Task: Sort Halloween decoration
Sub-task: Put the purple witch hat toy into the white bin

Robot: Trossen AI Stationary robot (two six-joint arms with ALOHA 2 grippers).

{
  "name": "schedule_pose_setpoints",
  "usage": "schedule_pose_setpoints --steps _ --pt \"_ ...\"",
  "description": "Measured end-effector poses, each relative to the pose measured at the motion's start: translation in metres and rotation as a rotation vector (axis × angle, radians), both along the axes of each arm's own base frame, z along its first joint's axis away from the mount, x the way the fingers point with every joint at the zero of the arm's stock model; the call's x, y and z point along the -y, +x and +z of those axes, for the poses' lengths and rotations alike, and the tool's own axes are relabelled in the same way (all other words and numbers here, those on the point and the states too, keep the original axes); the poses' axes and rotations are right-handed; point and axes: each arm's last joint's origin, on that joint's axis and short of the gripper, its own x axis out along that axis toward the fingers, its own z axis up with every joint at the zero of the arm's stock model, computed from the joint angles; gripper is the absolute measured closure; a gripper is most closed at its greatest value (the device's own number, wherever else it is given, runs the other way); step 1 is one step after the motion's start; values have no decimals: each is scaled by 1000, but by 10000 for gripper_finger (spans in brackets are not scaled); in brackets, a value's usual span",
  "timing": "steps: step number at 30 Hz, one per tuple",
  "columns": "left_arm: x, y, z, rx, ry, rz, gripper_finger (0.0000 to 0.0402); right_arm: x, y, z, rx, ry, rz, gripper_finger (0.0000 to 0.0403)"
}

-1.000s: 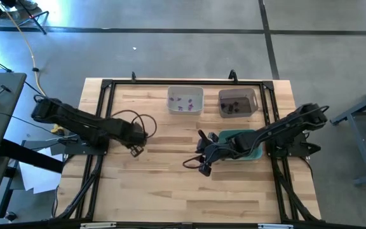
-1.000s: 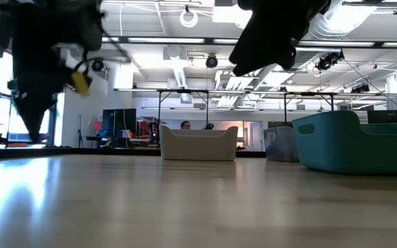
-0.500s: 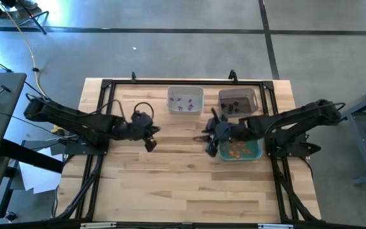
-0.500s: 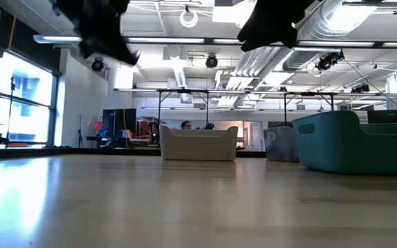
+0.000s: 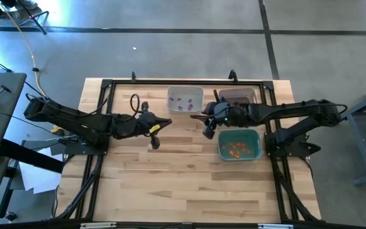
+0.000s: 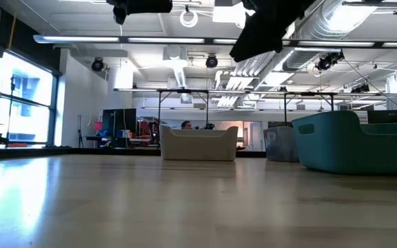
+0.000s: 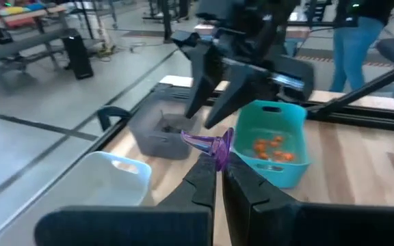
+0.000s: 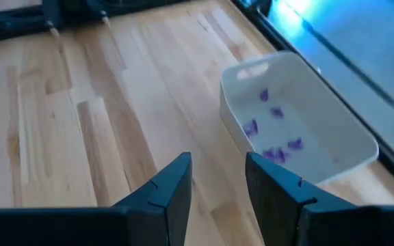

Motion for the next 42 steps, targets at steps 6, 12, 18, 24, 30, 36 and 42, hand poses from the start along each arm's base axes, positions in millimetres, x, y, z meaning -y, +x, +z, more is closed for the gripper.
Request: schedule_pose_setpoints --steps 6,12,18,24,30,36,42 --pt "-10 7 -5 -21 47 67 401 1 8 9 96 -87 59 270" --pt "-19 21 -12 -11 65 80 401 4 15 6 230 -126 168 270" --pt "-22 35 -15 58 50 35 401 21 16 7 285 -124 215 270" --pt "-21 42 -19 78 49 33 401 30 17 12 343 -105 316 270" --pt "-26 47 -21 96 65 57 401 28 18 15 374 -123 402 270" --pt "-53 46 -20 97 77 196 401 30 17 14 365 -144 412 270" --pt "-103 42 -27 74 4 223 401 38 16 13 348 -148 384 270"
